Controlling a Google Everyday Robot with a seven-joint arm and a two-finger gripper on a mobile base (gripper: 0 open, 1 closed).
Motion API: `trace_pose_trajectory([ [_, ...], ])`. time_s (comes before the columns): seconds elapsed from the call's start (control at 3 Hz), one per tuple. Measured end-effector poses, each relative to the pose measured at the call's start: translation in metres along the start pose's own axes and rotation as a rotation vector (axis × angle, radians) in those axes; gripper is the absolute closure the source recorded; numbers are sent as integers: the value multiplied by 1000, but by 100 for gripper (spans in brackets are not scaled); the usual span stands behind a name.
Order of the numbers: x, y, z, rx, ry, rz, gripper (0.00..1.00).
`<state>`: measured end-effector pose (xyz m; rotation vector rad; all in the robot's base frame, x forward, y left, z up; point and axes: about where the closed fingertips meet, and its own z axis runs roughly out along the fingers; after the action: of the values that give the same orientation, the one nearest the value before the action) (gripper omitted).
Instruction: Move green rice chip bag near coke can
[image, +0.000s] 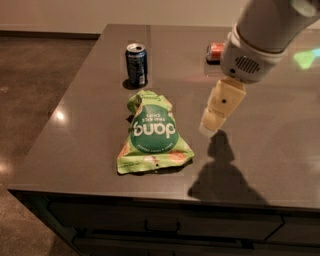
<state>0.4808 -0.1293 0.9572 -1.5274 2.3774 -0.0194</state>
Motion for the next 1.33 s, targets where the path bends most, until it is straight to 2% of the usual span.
trace_pose_trajectory([
  [0.33, -31, 0, 38, -20, 22, 153, 0],
  [0.67, -46, 3, 60, -47, 36, 223, 0],
  [1.0, -61, 15, 83, -96, 51, 260, 0],
  [1.33, -77, 28, 101, -142, 53, 268, 0],
])
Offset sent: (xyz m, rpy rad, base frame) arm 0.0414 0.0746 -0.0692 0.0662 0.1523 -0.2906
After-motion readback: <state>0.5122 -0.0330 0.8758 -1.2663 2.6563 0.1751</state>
